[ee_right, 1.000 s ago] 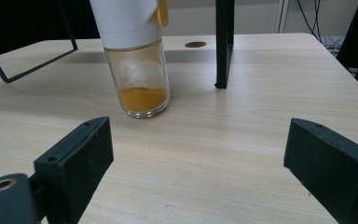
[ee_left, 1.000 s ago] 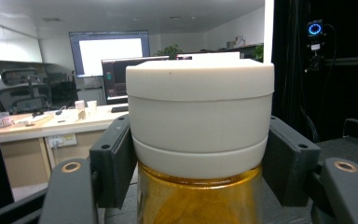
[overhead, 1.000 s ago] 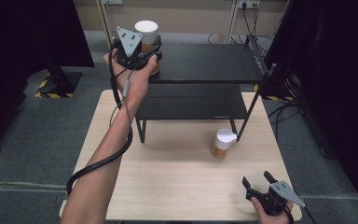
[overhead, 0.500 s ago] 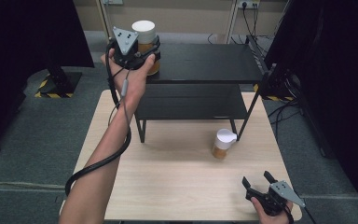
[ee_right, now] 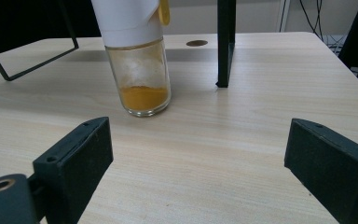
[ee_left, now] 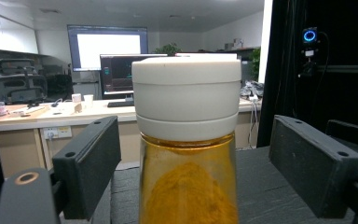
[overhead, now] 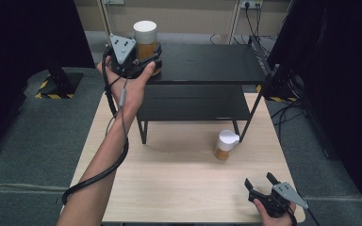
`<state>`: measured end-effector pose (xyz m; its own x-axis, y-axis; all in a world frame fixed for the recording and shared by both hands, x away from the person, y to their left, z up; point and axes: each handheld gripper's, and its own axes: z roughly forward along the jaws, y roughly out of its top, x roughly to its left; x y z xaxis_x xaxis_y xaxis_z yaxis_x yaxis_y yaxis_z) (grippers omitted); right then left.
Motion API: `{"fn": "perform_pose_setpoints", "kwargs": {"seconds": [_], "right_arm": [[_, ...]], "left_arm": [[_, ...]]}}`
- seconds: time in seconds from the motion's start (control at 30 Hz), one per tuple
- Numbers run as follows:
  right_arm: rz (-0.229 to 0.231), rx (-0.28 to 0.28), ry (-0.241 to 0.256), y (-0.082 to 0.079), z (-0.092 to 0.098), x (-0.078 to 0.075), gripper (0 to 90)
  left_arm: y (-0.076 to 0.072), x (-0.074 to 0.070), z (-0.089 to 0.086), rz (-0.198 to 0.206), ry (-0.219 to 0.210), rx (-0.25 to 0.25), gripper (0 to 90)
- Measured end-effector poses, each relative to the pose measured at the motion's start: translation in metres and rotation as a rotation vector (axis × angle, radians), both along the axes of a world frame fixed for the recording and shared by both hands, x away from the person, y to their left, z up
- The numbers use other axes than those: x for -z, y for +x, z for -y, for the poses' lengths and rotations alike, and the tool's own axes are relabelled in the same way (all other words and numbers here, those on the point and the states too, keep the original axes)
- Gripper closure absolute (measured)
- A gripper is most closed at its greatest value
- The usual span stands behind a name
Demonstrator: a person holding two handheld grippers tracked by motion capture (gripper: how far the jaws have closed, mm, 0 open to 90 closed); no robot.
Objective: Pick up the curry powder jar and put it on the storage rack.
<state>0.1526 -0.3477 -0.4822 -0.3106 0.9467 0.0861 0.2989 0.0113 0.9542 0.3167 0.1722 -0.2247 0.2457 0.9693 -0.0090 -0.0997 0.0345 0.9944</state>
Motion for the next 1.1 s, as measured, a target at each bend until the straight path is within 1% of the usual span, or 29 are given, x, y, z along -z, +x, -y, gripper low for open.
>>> {"fn": "perform_pose_setpoints", "kwargs": {"seconds": [0.17, 0.27, 0.57, 0.7, 0.8, 1.1], "right_arm": [[-0.001, 0.0, 0.004, 0.0, 0.0, 0.0, 7.8], [0.0, 0.001, 0.001, 0.0, 0.0, 0.0, 7.8], [0.0, 0.002, 0.001, 0.0, 0.0, 0.0, 7.7], [0.0, 0.002, 0.001, 0.0, 0.0, 0.0, 7.6], [0.0, 0.002, 0.001, 0.0, 0.0, 0.0, 7.6], [0.0, 0.001, 0.002, 0.0, 0.0, 0.0, 7.4]], "left_arm": [[-0.01, 0.003, -0.002, 0.021, 0.008, 0.009, 16.3], [-0.015, 0.006, -0.004, 0.025, 0.004, 0.012, 16.3], [-0.027, 0.021, -0.01, 0.043, -0.006, 0.036, 15.8], [-0.033, 0.029, -0.012, 0.062, -0.004, 0.046, 14.7], [-0.038, 0.034, -0.015, 0.067, 0.003, 0.056, 14.4], [-0.048, 0.05, -0.022, 0.067, 0.003, 0.082, 13.7]]}}
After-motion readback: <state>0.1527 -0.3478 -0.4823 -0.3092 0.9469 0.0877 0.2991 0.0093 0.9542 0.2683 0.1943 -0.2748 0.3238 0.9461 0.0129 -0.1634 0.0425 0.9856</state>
